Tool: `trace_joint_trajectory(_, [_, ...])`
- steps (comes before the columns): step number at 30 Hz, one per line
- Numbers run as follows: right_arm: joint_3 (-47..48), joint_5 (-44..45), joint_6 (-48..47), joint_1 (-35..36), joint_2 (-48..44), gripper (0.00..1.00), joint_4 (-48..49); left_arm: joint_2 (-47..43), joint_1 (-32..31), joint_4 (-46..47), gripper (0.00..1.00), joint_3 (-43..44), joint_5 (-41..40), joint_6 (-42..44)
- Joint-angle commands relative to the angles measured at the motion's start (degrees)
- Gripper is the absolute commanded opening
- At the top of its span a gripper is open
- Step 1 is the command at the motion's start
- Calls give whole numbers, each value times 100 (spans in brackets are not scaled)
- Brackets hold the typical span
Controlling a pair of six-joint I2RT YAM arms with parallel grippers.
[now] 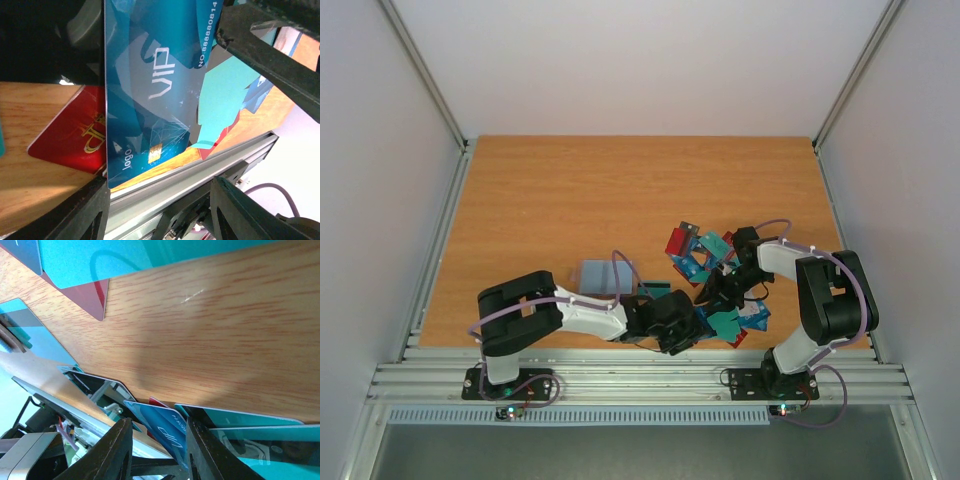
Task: Put the credit cards into the card holder
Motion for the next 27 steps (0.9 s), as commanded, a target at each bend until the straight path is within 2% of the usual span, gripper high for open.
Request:
trace_joint_trajectory(1, [-206,865,-90,2,258,32,40,243,-75,266,57,-304,-542,-368])
trace_joint_trajectory(13, [-197,861,-98,2,302,32,36,-232,-90,114,51,-348,-1311,-118])
trace_joint_trajectory(18, [-173,841,-109,7,344,32,23,-291,-86,367,50,-375,-1528,0])
trace_joint_trajectory(27, [-173,845,-117,7,349,32,25,69,-89,1079,50,-301,-1394,118])
